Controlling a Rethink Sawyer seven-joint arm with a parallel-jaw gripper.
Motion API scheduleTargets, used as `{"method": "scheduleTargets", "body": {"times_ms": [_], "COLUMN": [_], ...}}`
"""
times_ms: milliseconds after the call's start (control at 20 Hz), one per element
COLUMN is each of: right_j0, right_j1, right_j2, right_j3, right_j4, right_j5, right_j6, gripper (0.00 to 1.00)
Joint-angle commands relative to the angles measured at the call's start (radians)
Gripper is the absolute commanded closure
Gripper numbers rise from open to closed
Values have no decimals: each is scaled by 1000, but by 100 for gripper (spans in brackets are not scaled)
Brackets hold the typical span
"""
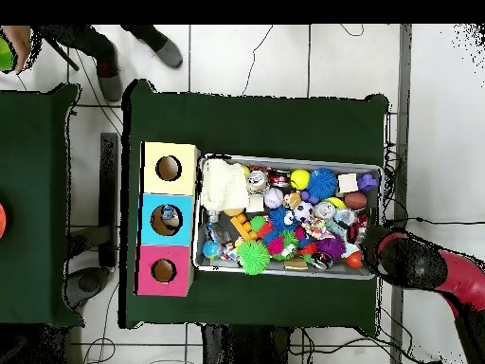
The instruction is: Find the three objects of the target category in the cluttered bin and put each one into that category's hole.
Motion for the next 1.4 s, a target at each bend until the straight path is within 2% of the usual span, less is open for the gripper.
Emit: {"method": "scheduleTargets", "body": {"times_ms": [50,450,650,700,950,1200,1400], "right_j0": [52,106,129,135,162,173,174], "right_j1": [52,5,-2,-4,-38,-16,-40], "right_j2": [29,3,-14,-18,-42,-56,-60], "right_j3": [-132,-101,-97,-95,-57,-66,-36], "right_j4": [-23,-8,-18,-22,-10,-17,-11], "right_j5": [72,35,18,14,-14,-37,-47], "right_j6": [-213,-101,-78,-75,2,5,17], "gripper": [0,0,0,100,100,100,100]}}
